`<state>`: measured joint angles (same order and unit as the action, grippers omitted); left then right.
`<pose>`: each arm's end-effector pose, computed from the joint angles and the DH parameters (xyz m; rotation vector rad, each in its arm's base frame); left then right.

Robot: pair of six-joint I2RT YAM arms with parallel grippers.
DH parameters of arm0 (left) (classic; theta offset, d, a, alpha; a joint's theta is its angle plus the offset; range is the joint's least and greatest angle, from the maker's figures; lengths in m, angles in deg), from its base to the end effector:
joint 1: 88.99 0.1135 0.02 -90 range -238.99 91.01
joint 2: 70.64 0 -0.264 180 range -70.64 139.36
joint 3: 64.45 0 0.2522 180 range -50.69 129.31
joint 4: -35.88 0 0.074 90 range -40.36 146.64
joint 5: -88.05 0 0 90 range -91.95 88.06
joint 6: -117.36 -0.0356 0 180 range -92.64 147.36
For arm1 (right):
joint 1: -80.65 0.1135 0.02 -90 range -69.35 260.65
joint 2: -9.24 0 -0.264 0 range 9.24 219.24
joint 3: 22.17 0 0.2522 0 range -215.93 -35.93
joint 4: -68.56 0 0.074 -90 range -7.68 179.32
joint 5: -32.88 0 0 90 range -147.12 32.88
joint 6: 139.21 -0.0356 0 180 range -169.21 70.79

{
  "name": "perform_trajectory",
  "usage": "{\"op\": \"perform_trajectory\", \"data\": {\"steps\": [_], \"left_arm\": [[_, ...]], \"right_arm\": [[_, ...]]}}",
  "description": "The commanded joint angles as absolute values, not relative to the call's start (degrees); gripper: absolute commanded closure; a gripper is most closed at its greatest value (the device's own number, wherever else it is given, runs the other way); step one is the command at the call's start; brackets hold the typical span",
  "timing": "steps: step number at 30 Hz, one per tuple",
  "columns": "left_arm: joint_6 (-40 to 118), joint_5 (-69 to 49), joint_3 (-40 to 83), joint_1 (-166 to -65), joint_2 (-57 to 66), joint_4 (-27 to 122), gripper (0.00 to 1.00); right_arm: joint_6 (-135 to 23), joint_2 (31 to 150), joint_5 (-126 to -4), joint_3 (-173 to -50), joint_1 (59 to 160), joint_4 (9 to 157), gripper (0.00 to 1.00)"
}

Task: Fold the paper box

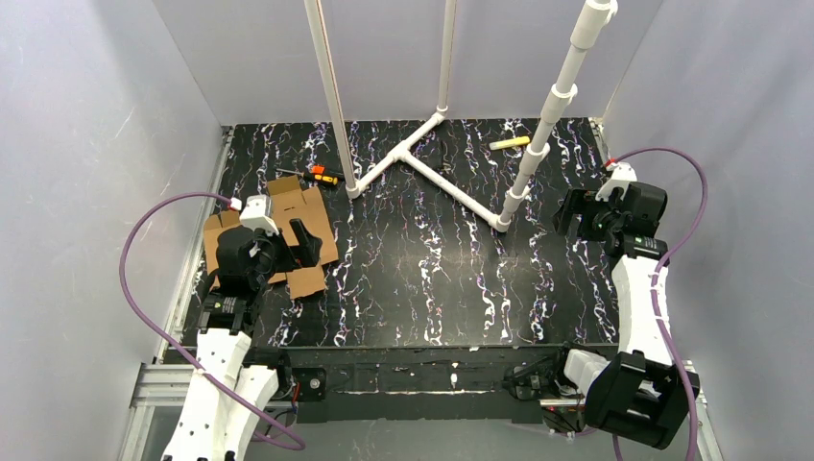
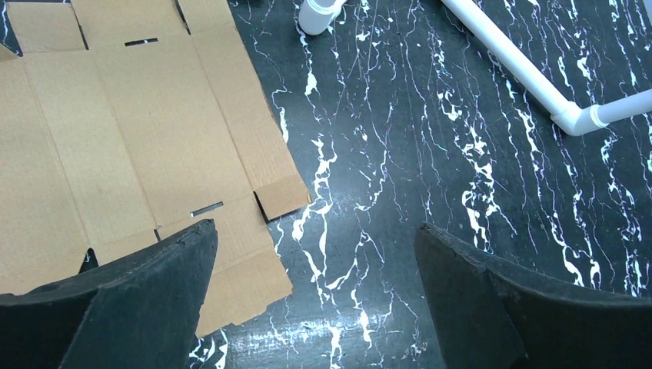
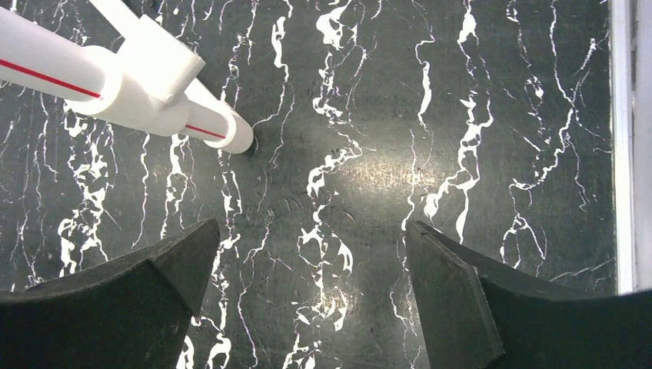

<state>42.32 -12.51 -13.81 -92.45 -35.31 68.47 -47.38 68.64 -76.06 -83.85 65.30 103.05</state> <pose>0.1513 -0.0157 0.3004 -0.0611 1.8849 -0.3933 0.2236 -0.0494 0.2934 0.0551 2.1032 0.1728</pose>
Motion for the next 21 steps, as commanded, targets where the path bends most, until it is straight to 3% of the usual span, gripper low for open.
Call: {"op": "perform_trajectory", "data": {"steps": [1, 12, 17, 21], "left_arm": [[41.4, -14.1, -13.1, -92.3, -35.0, 67.8, 0.01], [44.7, -19.3, -13.3, -92.4, -32.0, 66.5, 0.01], [50.1, -19.8, -8.1, -92.6, -26.6, 74.7, 0.01], [47.3, -5.0, 0.1, -102.6, -20.0, 87.2, 0.01]], "right_arm": [[-47.8, 69.2, -78.8, -84.8, 65.3, 99.4, 0.00], [-44.9, 70.8, -88.4, -84.2, 65.3, 99.0, 0.00], [-36.2, 70.8, -96.0, -82.8, 65.6, 102.1, 0.00], [-27.4, 72.0, -106.1, -82.7, 66.6, 106.3, 0.00]]}}
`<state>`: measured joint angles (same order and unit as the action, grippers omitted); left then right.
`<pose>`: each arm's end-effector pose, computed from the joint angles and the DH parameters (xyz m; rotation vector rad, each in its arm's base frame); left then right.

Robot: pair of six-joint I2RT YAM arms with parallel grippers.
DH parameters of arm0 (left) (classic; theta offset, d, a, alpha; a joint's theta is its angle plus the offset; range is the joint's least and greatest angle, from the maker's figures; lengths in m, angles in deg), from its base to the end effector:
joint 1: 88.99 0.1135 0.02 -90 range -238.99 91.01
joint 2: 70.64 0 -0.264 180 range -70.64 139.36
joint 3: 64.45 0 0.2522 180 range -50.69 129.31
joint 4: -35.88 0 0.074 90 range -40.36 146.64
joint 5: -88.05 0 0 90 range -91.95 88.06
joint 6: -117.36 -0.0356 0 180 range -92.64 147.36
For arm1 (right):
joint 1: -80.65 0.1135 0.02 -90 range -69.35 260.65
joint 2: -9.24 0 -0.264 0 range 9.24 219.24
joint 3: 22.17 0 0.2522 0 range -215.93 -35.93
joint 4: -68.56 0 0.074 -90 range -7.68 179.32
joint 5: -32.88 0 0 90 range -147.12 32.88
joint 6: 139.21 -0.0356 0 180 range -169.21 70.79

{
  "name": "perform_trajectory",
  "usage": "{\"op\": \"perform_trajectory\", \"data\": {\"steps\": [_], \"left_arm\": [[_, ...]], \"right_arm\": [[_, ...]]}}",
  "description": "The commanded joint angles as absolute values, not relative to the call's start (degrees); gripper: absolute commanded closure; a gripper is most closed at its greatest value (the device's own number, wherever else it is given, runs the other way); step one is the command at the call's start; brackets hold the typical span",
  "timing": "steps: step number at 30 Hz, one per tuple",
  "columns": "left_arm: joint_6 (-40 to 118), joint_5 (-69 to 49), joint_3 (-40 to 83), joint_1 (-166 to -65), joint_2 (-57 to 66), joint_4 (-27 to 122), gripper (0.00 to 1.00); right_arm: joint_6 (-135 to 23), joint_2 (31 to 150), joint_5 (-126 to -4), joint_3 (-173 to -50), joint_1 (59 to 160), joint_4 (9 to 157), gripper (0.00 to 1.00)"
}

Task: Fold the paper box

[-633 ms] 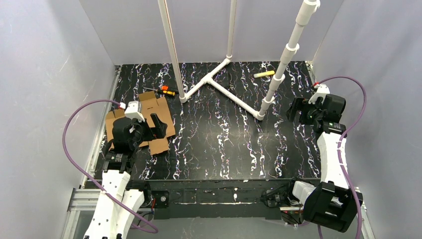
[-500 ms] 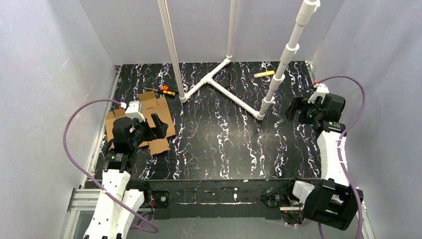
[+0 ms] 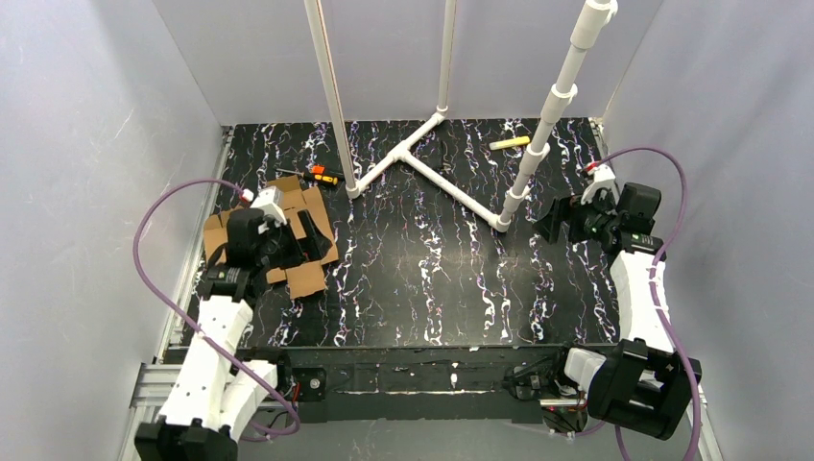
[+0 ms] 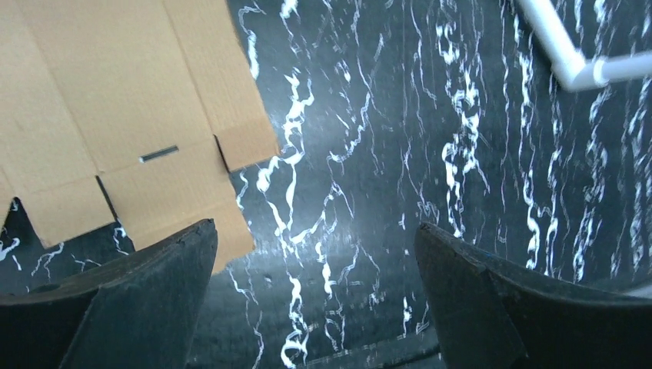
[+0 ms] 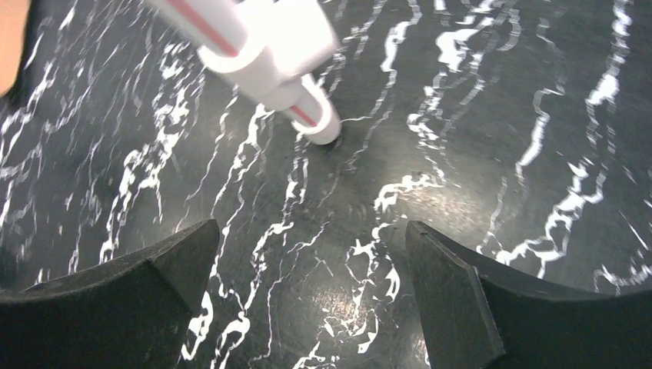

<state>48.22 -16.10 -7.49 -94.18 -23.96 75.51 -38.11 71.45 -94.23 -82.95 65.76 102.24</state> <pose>0.1801 -0.0251 0.2974 -0.1355 2.1057 -0.5319 0.2305 -0.0391 0.2819 -0.2886 2.0549 0.4299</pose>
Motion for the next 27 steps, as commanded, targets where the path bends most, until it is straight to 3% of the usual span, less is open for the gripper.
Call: {"op": "perform_trajectory", "data": {"steps": [1, 5, 10, 24, 27], "left_arm": [[46.7, 0.9, 1.9, -105.3, -18.2, 89.3, 0.01], [47.7, 14.1, 6.3, -115.1, -10.2, 92.3, 0.01], [51.8, 16.8, 6.8, -117.8, -4.0, 87.7, 0.09], [30.5, 5.5, 1.1, -121.3, -0.1, 78.7, 0.18], [26.2, 7.6, -0.7, -123.7, 0.1, 77.0, 0.18]], "right_arm": [[-25.1, 72.5, -107.6, -83.0, 67.0, 108.0, 0.00], [-20.6, 73.1, -108.2, -83.5, 68.4, 111.2, 0.00], [-20.4, 73.4, -106.5, -83.3, 69.0, 111.5, 0.00], [-20.3, 75.4, -104.7, -83.8, 69.1, 111.7, 0.00], [-20.2, 75.7, -104.4, -83.8, 69.1, 111.8, 0.00]]}}
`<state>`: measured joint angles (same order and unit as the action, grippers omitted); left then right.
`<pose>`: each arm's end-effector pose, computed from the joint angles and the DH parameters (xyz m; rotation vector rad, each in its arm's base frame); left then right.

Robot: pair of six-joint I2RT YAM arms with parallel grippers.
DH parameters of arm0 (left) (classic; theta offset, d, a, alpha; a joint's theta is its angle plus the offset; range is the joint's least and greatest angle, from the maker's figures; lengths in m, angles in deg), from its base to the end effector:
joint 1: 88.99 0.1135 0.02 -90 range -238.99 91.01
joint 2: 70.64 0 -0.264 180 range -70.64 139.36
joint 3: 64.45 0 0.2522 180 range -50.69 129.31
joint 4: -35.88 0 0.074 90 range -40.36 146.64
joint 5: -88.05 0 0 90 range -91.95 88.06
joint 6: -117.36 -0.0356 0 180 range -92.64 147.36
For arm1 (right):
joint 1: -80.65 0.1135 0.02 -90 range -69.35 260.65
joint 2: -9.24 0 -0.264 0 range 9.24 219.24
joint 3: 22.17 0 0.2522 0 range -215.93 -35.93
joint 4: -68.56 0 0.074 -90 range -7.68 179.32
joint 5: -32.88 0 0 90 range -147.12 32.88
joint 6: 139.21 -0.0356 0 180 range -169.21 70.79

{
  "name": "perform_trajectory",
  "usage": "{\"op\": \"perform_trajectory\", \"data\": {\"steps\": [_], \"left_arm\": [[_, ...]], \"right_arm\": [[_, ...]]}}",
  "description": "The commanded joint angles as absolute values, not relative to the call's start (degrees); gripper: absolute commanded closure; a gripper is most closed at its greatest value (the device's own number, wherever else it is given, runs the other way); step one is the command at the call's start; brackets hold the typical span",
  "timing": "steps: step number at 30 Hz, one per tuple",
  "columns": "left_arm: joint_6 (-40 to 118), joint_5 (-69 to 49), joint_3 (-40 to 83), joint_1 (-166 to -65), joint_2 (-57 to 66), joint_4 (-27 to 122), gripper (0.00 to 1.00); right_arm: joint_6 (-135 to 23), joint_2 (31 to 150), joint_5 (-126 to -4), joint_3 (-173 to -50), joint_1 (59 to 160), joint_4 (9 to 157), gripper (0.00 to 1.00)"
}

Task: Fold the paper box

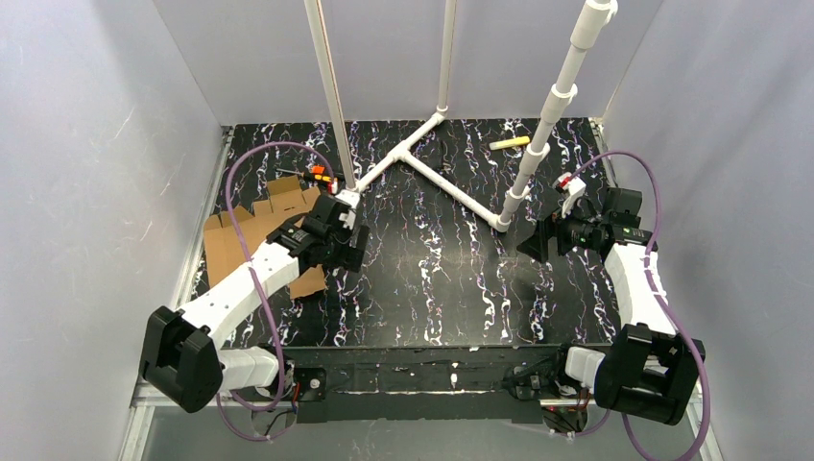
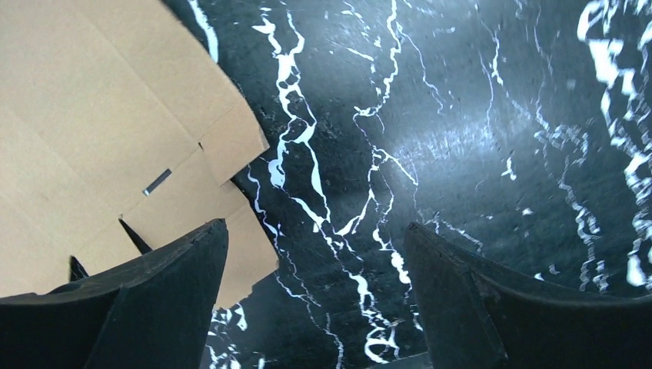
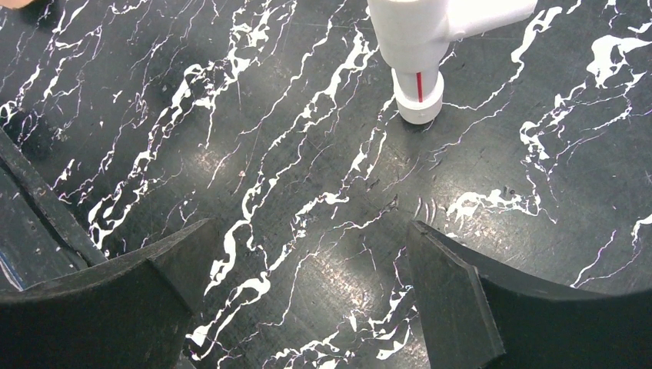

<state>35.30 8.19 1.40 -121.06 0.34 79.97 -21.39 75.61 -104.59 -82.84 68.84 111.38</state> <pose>0.2206 -0.1308 0.2580 0.4266 2.3767 -0.1057 0.2306 -0.0214 0.2568 -0.6489 2.0632 0.6087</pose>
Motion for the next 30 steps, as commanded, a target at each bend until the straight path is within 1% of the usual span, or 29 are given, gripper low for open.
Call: {"op": "perform_trajectory", "data": {"steps": [1, 4, 6, 10, 15, 24, 30], "left_arm": [[24.7, 10.3, -1.4, -124.6, 0.3, 76.3, 0.18], [20.7, 20.2, -2.2, -127.1, 3.5, 74.4, 0.19], [20.0, 25.1, -0.9, -127.7, 6.8, 74.5, 0.23], [18.4, 30.1, -0.1, -127.8, 12.4, 73.3, 0.35], [16.0, 33.0, -0.5, -127.9, 16.6, 69.3, 0.40], [12.9, 35.8, -2.0, -127.9, 20.9, 61.7, 0.57], [12.4, 36.4, -2.7, -128.0, 21.7, 59.9, 0.61]], "right_arm": [[-20.2, 75.8, -104.3, -83.8, 69.1, 111.7, 0.00], [-20.3, 76.2, -104.7, -84.0, 69.1, 111.9, 0.00], [-20.3, 76.3, -104.8, -84.0, 69.2, 112.0, 0.00], [-20.3, 76.5, -104.2, -84.1, 69.4, 112.1, 0.00], [-20.2, 76.5, -103.8, -84.1, 69.9, 112.2, 0.00], [-20.1, 77.0, -103.4, -84.3, 70.2, 112.4, 0.00], [-20.0, 77.1, -103.3, -84.3, 70.3, 112.5, 0.00]]}}
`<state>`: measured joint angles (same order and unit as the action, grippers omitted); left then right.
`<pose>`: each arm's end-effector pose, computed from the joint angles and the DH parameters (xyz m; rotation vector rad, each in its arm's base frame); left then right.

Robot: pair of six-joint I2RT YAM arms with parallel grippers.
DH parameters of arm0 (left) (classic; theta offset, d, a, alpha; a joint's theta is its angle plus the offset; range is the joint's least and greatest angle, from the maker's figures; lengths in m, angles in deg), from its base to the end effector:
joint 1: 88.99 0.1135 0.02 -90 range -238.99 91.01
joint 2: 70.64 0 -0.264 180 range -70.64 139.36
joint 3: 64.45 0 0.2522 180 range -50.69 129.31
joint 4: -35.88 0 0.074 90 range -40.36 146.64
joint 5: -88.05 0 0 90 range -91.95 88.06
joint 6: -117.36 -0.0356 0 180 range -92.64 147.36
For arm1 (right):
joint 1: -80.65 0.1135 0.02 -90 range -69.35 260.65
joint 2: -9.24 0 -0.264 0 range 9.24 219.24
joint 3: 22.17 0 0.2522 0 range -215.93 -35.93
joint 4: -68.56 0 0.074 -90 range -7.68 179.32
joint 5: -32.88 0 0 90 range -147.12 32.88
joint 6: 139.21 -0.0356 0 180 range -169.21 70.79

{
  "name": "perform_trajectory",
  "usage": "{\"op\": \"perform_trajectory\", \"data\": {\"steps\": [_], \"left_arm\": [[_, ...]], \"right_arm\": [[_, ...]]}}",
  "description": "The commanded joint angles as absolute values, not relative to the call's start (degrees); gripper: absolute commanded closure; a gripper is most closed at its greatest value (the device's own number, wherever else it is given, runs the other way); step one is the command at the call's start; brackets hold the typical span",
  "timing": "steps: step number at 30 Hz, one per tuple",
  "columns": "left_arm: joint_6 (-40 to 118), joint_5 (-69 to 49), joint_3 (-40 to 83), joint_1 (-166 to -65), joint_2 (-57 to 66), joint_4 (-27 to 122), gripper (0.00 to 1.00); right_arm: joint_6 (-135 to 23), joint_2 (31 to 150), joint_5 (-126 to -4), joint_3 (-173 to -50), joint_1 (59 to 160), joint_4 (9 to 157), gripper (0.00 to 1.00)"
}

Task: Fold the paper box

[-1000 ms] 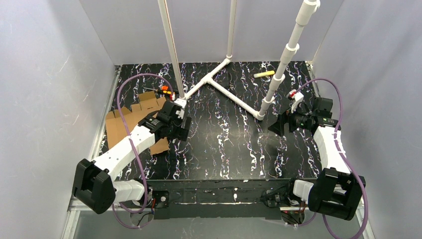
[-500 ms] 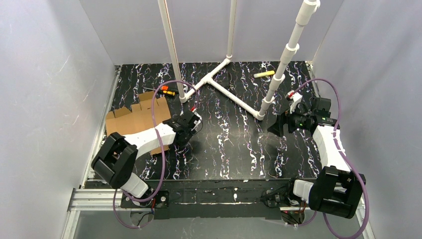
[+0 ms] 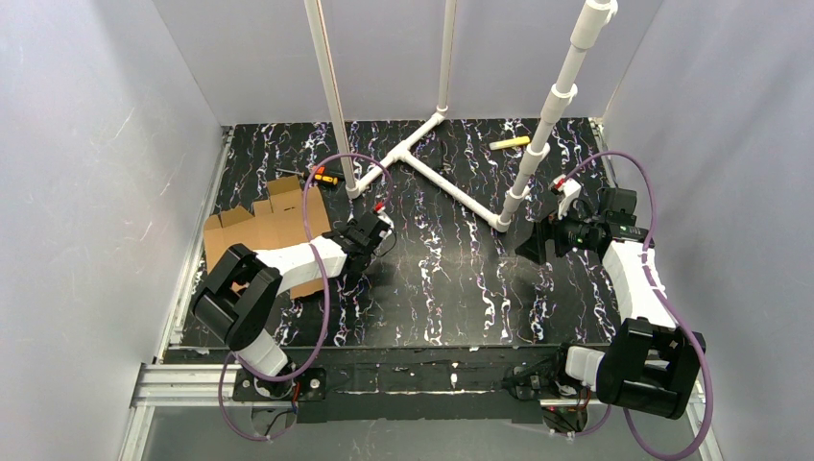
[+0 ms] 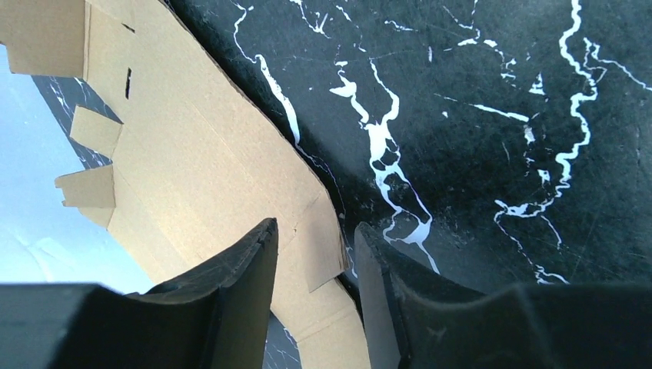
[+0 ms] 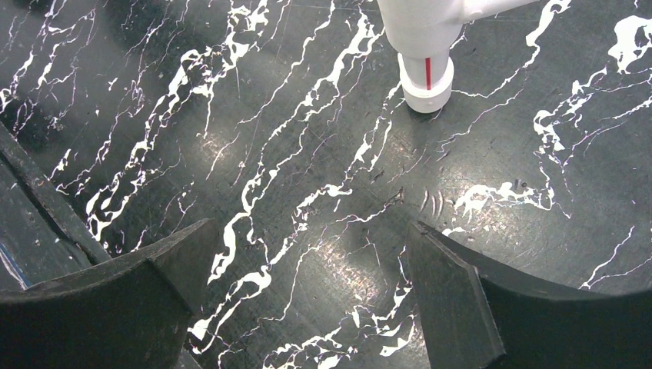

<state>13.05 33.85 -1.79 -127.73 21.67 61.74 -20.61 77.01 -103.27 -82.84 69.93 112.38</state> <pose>0.2533 -0.1765 0.1677 0.8451 2.2247 0.5920 0.2333 -0.0180 0.2501 -0.6641 2.1014 0.6140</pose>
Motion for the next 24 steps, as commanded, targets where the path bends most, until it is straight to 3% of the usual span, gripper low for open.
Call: {"op": "perform_trajectory", "data": {"steps": [1, 7, 19, 24], "left_arm": [[12.3, 36.6, -2.9, -128.0, 21.6, 59.6, 0.62], [12.2, 37.6, -3.5, -128.3, 22.3, 59.4, 0.70], [13.0, 39.1, -4.7, -128.9, 23.0, 59.5, 0.73], [13.1, 40.4, -5.2, -129.2, 22.8, 59.1, 0.83]], "right_arm": [[-20.0, 77.1, -103.3, -84.4, 70.3, 112.6, 0.00], [-19.9, 77.0, -103.0, -84.4, 70.3, 112.7, 0.00], [-19.7, 77.0, -102.4, -84.5, 70.7, 112.7, 0.00], [-19.7, 76.9, -102.4, -84.5, 70.8, 112.7, 0.00]]}}
